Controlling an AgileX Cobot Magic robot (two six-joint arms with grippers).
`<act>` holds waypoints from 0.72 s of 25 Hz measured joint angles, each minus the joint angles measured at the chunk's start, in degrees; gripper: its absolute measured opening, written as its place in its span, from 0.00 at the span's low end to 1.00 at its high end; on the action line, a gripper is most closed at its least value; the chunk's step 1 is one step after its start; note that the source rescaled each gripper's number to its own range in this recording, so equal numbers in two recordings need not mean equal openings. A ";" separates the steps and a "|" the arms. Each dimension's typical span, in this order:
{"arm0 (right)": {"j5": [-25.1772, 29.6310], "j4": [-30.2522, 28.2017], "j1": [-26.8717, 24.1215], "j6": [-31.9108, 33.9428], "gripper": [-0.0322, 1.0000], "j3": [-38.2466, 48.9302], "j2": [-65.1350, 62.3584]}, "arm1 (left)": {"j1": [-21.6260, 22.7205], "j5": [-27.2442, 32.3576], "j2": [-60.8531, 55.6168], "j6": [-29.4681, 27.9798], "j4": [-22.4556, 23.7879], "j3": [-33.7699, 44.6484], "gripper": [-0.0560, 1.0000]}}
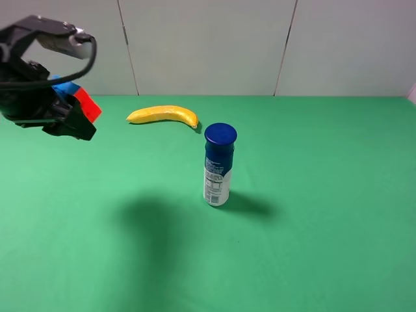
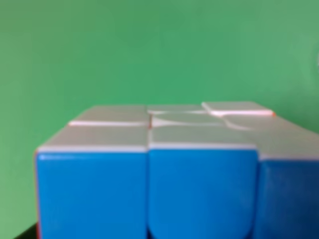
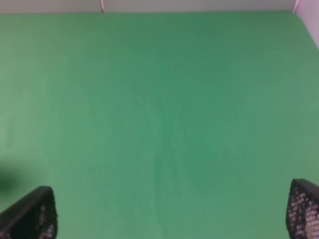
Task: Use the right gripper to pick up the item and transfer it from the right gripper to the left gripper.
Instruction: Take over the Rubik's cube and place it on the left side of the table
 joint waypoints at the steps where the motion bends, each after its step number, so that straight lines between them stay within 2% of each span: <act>1: 0.00 0.00 0.00 0.00 1.00 0.00 0.00 | 0.00 0.07 1.42 -0.33 0.15 -0.58 0.05; 12: 0.00 0.00 0.00 0.00 1.00 0.00 0.00 | 0.00 0.00 17.14 -0.88 0.35 -9.36 0.05; 18: 0.00 0.00 0.00 0.00 1.00 0.00 0.00 | 0.00 -0.72 23.33 -0.88 0.39 -10.19 0.05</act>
